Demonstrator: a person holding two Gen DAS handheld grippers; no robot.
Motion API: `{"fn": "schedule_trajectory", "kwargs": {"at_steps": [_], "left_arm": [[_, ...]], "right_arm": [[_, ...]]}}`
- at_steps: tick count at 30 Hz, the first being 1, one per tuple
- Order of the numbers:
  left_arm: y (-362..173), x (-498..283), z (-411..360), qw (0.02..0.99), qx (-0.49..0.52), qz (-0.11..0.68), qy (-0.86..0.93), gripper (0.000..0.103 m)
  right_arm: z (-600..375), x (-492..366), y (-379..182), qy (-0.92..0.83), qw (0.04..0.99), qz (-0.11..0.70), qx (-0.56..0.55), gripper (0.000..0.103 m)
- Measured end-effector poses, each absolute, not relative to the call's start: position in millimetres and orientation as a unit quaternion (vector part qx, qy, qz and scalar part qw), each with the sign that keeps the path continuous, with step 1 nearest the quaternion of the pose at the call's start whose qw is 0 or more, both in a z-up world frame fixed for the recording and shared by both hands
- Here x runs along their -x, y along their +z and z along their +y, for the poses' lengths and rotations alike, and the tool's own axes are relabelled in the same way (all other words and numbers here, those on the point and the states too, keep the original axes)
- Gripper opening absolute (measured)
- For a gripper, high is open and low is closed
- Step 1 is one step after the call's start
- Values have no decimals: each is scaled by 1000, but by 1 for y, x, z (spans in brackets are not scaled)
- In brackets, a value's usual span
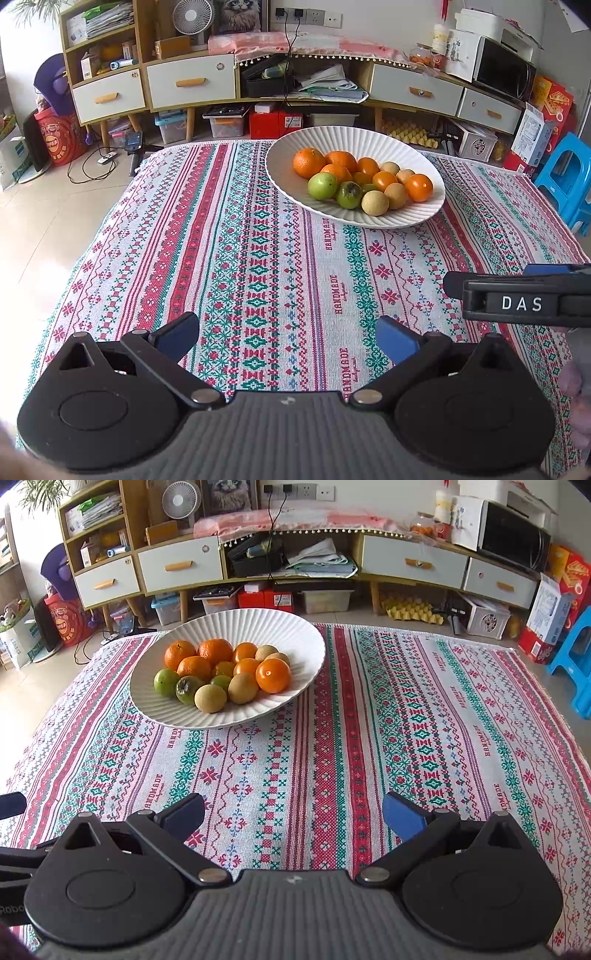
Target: Organize fruits
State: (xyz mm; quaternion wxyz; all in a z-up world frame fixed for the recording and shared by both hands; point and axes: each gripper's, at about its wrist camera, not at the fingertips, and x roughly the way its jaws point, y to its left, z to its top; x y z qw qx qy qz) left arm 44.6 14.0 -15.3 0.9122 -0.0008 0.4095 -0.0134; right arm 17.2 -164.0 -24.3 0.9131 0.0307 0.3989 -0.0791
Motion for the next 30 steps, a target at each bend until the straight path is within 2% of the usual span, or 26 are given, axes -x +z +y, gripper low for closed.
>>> {"fn": "schedule_trajectory", "kwargs": {"at_steps": [30], "left_arm": [[-10, -45, 5, 915, -4, 402, -20, 103]], "right_arm": [[-164, -17, -23, -80, 912, 401, -40, 103]]}}
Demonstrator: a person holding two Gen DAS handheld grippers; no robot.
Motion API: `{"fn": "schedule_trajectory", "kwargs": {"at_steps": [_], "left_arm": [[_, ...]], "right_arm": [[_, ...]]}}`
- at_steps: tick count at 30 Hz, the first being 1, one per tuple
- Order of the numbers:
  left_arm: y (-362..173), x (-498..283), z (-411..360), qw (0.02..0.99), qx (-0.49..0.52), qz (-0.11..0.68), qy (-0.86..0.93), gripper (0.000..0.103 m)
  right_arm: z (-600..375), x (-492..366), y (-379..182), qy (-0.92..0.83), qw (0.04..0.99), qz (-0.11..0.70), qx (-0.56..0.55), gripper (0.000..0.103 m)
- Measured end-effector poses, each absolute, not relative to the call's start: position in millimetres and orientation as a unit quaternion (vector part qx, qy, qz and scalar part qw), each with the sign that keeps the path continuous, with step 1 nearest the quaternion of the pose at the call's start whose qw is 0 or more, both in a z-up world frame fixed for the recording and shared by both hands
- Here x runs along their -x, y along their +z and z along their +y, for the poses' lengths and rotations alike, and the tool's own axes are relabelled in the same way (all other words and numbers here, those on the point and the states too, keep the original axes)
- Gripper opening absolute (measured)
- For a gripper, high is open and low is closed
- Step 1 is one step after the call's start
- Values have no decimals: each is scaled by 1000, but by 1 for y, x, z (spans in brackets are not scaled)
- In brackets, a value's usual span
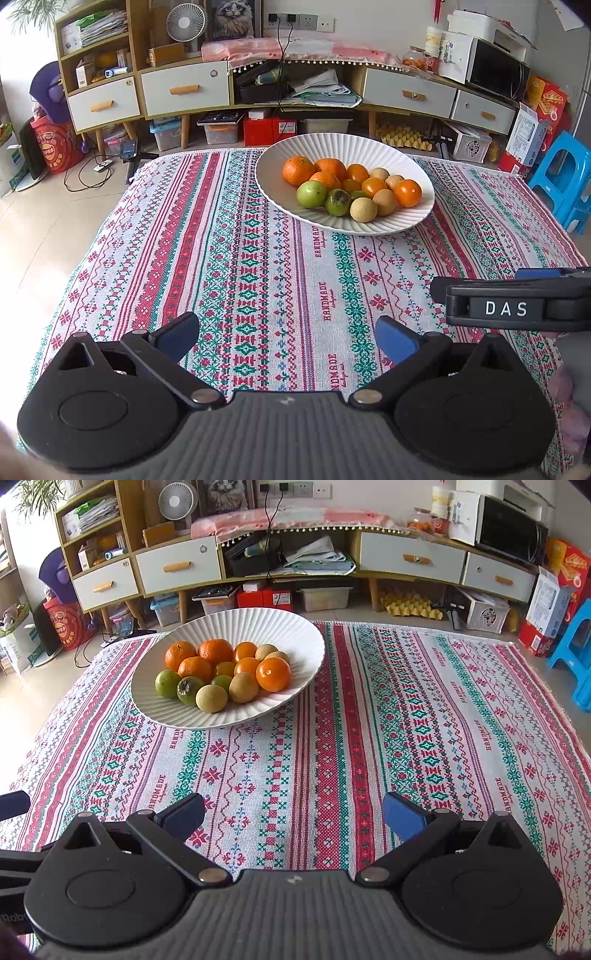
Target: Organize fruits
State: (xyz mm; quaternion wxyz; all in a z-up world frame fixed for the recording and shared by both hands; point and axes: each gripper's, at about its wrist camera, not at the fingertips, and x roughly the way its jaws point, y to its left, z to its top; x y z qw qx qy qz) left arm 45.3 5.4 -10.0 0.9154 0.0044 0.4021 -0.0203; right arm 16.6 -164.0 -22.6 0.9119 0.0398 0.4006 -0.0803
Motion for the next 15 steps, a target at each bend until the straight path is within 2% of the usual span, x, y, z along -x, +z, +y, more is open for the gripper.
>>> {"fn": "schedule_trajectory", "kwargs": {"at_steps": [15], "left_arm": [[-9, -45, 7, 916, -2, 401, -22, 103]], "right_arm": [[-161, -17, -23, -81, 911, 402, -39, 103]]}}
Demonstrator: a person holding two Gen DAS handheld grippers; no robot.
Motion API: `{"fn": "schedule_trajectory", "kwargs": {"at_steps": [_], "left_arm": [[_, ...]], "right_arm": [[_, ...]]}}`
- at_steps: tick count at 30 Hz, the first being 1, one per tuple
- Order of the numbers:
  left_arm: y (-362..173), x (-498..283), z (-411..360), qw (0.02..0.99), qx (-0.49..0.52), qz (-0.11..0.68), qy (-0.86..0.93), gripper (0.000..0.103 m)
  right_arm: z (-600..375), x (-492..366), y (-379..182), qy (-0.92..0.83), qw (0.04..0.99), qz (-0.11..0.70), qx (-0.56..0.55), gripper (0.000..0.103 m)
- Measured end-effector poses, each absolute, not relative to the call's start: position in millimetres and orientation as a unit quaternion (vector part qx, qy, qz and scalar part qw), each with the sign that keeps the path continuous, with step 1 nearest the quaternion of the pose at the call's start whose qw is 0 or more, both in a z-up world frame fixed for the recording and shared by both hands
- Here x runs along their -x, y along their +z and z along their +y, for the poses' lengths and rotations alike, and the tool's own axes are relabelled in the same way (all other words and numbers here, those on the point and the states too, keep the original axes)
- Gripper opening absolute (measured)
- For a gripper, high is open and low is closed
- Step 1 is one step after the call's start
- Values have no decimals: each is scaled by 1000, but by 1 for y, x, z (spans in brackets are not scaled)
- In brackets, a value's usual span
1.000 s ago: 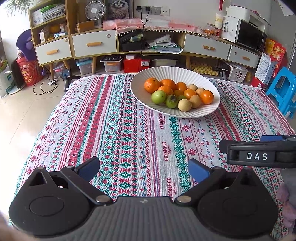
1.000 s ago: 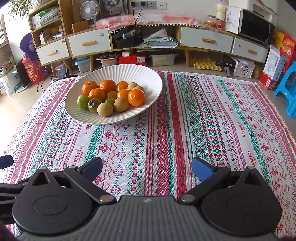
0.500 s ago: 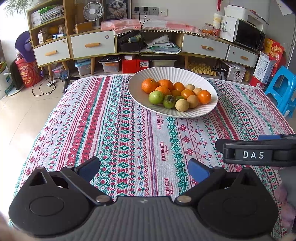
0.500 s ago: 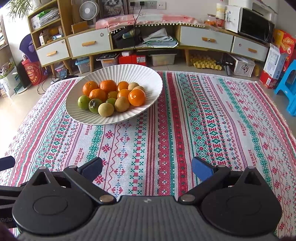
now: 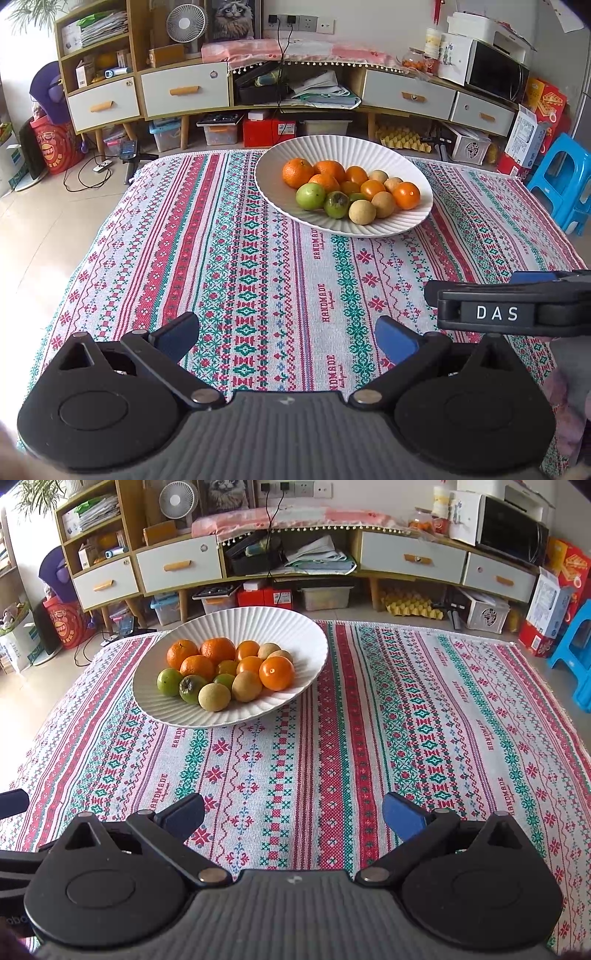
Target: Organize fruits
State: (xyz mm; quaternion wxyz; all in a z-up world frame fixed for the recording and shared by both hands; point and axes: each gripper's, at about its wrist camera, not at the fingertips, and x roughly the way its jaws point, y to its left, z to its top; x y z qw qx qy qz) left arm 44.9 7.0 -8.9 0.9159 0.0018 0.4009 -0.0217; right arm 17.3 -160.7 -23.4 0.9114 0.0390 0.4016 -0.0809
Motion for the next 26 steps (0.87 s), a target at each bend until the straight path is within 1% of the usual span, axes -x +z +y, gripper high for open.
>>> {"fn": "schedule_trajectory", "kwargs": {"at_steps": [26], "left_arm": [[-10, -47, 6, 913, -3, 407, -24, 103]], "right_arm": [[-159, -17, -23, -84, 911, 401, -41, 103]]}}
